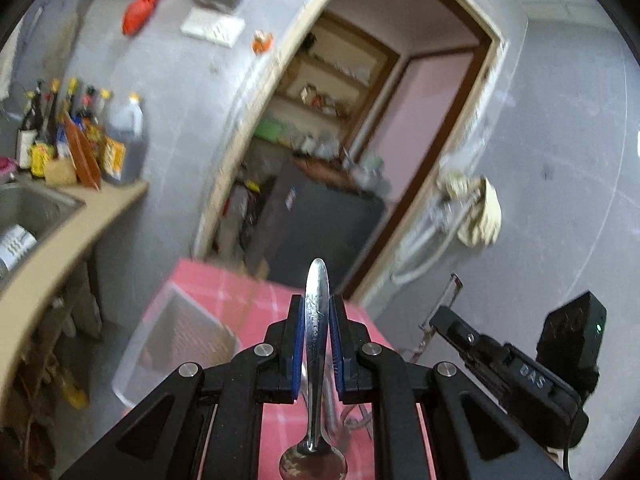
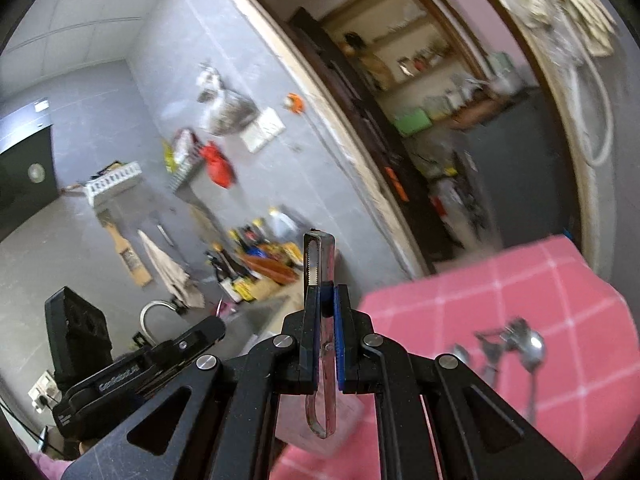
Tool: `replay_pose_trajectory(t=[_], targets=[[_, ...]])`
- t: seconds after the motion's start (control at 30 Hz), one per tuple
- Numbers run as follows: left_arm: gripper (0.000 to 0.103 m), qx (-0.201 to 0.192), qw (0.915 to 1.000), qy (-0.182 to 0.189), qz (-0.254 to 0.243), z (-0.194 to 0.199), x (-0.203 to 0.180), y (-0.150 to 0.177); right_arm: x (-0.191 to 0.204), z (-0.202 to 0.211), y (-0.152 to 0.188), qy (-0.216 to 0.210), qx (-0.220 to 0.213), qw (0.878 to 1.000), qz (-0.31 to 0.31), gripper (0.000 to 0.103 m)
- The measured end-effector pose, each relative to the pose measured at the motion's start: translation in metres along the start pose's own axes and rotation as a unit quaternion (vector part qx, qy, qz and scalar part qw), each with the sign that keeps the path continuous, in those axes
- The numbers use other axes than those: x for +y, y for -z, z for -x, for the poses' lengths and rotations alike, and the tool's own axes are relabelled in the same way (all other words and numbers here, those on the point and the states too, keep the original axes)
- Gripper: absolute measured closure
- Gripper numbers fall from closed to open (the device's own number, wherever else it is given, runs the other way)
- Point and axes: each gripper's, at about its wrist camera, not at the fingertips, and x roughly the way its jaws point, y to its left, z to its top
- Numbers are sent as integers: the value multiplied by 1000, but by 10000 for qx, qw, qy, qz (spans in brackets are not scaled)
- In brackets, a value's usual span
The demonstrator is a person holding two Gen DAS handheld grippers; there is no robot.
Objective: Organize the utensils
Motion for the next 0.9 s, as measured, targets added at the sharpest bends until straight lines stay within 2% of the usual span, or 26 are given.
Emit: replay_pose_trajectory(t=[0.13,0.33,0.63,0.9], targets=[[91,-439,9989,-124,52,9,19,-27,29,-16,-4,-207,-172,9995,151,97],[91,-869,9955,-356,79,3,45,-37,49,-44,14,-199,-169,9990,364,97],[91,-791,9948,-641,12,-16,68,-8,52,-72,53,9,261,9976,644,97],[91,-626,9957,-675,-105,-16,78,12,46,-81,75,141,610,9956,700,96]])
